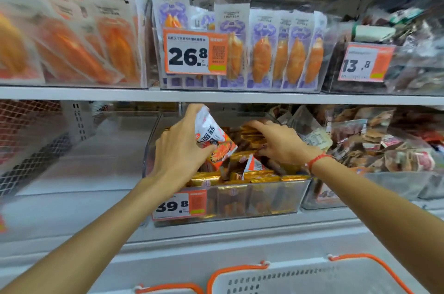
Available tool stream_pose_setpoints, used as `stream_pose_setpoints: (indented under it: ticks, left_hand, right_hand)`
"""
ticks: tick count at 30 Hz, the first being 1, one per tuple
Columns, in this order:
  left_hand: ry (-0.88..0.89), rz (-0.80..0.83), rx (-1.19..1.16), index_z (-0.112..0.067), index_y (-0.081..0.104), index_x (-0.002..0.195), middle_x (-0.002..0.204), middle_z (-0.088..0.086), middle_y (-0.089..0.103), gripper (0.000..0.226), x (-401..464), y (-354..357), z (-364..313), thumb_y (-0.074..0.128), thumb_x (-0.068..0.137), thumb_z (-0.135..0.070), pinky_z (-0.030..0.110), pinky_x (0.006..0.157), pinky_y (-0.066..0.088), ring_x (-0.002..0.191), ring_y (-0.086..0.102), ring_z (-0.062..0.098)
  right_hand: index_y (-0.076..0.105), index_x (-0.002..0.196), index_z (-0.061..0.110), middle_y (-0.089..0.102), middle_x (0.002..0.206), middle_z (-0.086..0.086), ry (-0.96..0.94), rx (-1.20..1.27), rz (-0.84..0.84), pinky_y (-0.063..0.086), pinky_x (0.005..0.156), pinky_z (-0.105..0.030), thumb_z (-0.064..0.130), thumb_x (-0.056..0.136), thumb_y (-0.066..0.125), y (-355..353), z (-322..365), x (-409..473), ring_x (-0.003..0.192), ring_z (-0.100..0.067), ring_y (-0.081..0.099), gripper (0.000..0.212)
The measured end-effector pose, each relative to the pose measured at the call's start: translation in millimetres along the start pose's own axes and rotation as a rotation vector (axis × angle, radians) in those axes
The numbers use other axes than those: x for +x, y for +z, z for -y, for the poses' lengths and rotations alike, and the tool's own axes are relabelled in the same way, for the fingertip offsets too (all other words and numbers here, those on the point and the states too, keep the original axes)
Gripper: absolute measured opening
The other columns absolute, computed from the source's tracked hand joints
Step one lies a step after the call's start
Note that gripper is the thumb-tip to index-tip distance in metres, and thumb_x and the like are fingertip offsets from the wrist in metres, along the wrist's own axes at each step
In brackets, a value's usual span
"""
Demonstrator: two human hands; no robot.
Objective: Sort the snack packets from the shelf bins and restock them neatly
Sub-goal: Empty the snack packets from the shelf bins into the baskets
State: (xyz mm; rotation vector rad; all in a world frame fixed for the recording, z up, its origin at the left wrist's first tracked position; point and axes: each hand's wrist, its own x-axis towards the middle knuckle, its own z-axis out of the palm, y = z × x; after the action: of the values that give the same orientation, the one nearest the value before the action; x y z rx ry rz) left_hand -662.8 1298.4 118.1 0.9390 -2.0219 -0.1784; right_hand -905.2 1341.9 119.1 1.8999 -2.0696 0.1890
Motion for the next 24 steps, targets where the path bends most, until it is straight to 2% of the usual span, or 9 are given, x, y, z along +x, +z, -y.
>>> stream_pose_setpoints:
  ticks: [4, 7, 10, 12, 15, 18, 20, 22, 24]
  left_hand:
    - [0.075, -0.155, -0.145, -0.038, 0.038, 0.123, 0.099, -0.005, 0.069, 0.067, -37, -23, -18, 0.081, 0.073, -0.034, 0.037, 0.065, 0.052, 0.082, 0.066, 0.027]
    - [0.060, -0.216, -0.341, -0.035, 0.043, 0.121, 0.097, -0.013, 0.063, 0.062, -70, -37, -26, 0.079, 0.071, -0.031, 0.040, 0.065, 0.056, 0.078, 0.066, 0.019]
    - [0.025, -0.170, -0.472, -0.038, 0.043, 0.117, 0.101, -0.013, 0.062, 0.059, -106, -41, -31, 0.075, 0.068, -0.031, 0.044, 0.064, 0.058, 0.086, 0.068, 0.017]
    - [-0.019, -0.111, -0.510, -0.035, 0.045, 0.116, 0.099, -0.015, 0.062, 0.058, -125, -41, -31, 0.076, 0.067, -0.035, 0.044, 0.064, 0.058, 0.085, 0.067, 0.016]
    - [-0.005, 0.020, -0.435, -0.035, 0.043, 0.113, 0.090, -0.014, 0.062, 0.056, -154, -28, -37, 0.073, 0.066, -0.038, 0.040, 0.061, 0.056, 0.079, 0.065, 0.017]
    - [0.007, 0.235, -0.226, -0.042, 0.039, 0.112, 0.084, -0.010, 0.062, 0.053, -178, 0, -45, 0.073, 0.073, -0.033, 0.037, 0.061, 0.047, 0.080, 0.063, 0.026]
    - [0.042, 0.472, -0.082, -0.041, 0.037, 0.128, 0.108, -0.008, 0.063, 0.057, -195, 29, -44, 0.067, 0.081, -0.031, 0.034, 0.070, 0.040, 0.102, 0.059, 0.024]
    - [0.103, 0.676, -0.091, -0.036, 0.030, 0.143, 0.141, -0.010, 0.046, 0.067, -209, 54, -39, 0.064, 0.086, -0.028, 0.025, 0.094, 0.033, 0.130, 0.042, 0.014]
    - [0.142, 0.719, -0.104, -0.031, 0.026, 0.148, 0.152, -0.011, 0.031, 0.071, -212, 66, -31, 0.065, 0.088, -0.030, 0.017, 0.107, 0.016, 0.140, 0.024, 0.008]
  right_hand:
    - [0.036, 0.138, 0.038, 0.046, 0.135, 0.001, -0.115, 0.032, -0.236, 0.052, 0.060, -0.039, 0.029, 0.082, 0.073, -28, 10, -50, 0.098, -0.031, 0.063, 0.068]
    - [0.044, 0.138, 0.029, 0.052, 0.133, -0.004, -0.173, 0.056, -0.389, 0.047, 0.057, -0.030, 0.017, 0.074, 0.081, -53, 25, -96, 0.094, -0.030, 0.065, 0.075]
    - [0.045, 0.139, 0.028, 0.051, 0.136, -0.003, -0.208, 0.082, -0.412, 0.054, 0.060, -0.035, 0.015, 0.073, 0.081, -66, 39, -150, 0.098, -0.028, 0.064, 0.076]
    - [0.045, 0.137, 0.031, 0.051, 0.137, 0.000, -0.207, 0.071, -0.383, 0.050, 0.058, -0.030, 0.011, 0.070, 0.082, -63, 43, -182, 0.097, -0.025, 0.063, 0.079]
    - [0.040, 0.137, 0.036, 0.049, 0.137, 0.006, -0.161, 0.099, -0.256, 0.050, 0.053, -0.032, 0.017, 0.071, 0.083, -44, 40, -222, 0.095, -0.023, 0.064, 0.081]
    - [0.035, 0.136, 0.041, 0.046, 0.134, 0.009, -0.091, 0.181, 0.020, 0.048, 0.058, -0.034, 0.026, 0.079, 0.074, -7, 31, -244, 0.093, -0.019, 0.061, 0.071]
    - [0.037, 0.137, 0.040, 0.042, 0.137, 0.008, -0.013, 0.237, 0.253, 0.049, 0.072, -0.034, 0.026, 0.083, 0.069, 21, 27, -251, 0.106, -0.020, 0.058, 0.065]
    - [0.035, 0.143, 0.039, 0.032, 0.150, 0.007, 0.030, 0.203, 0.470, 0.046, 0.090, -0.034, 0.026, 0.088, 0.063, 40, 25, -253, 0.125, -0.020, 0.047, 0.063]
    - [0.034, 0.144, 0.039, 0.022, 0.157, 0.007, 0.042, 0.196, 0.537, 0.041, 0.101, -0.034, 0.026, 0.092, 0.060, 46, 24, -248, 0.135, -0.018, 0.036, 0.060]
